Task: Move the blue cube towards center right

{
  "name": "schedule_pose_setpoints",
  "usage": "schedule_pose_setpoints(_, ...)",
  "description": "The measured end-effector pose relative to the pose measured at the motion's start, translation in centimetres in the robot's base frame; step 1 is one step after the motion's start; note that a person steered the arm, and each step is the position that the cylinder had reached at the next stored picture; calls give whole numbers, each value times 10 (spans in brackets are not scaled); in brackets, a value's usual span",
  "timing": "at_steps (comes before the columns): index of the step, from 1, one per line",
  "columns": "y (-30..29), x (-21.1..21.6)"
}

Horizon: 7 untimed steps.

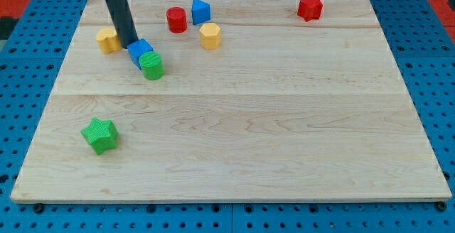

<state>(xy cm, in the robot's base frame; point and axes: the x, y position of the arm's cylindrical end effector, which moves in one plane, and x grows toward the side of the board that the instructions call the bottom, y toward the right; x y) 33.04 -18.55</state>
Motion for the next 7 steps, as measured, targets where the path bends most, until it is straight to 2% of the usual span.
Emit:
schedule_pose_setpoints(1,-23,-9)
schedule_pose_setpoints(3,-29,35)
schedule_pose_setpoints(5,46,15)
schedule_pose_setpoints(7,52,-5)
